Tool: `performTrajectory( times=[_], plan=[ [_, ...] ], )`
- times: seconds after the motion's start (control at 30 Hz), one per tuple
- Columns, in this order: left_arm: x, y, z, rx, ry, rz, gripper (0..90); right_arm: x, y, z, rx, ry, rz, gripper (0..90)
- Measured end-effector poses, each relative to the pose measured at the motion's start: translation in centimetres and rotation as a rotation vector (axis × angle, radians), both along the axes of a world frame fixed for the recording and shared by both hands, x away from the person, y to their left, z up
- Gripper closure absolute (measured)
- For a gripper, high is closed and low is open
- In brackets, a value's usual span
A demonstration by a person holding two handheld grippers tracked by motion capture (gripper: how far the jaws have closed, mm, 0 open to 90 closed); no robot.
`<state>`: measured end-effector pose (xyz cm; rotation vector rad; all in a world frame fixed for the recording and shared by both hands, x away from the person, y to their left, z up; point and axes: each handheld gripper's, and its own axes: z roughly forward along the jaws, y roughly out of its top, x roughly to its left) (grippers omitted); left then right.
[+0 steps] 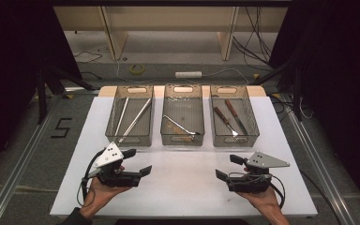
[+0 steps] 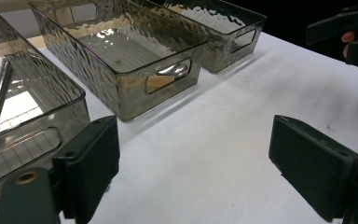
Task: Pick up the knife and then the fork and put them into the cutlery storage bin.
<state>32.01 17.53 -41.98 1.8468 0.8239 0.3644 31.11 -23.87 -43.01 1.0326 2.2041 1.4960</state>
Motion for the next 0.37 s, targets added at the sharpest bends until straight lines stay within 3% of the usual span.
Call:
performTrajectory(
  times=[0.37],
  plan=[
    [0.02,0.04,0.01,0.001,-0.001,0.001,15.6,0.02,-0.03,0.01,-0.009,-0.003,-0.005,20.4]
  ],
)
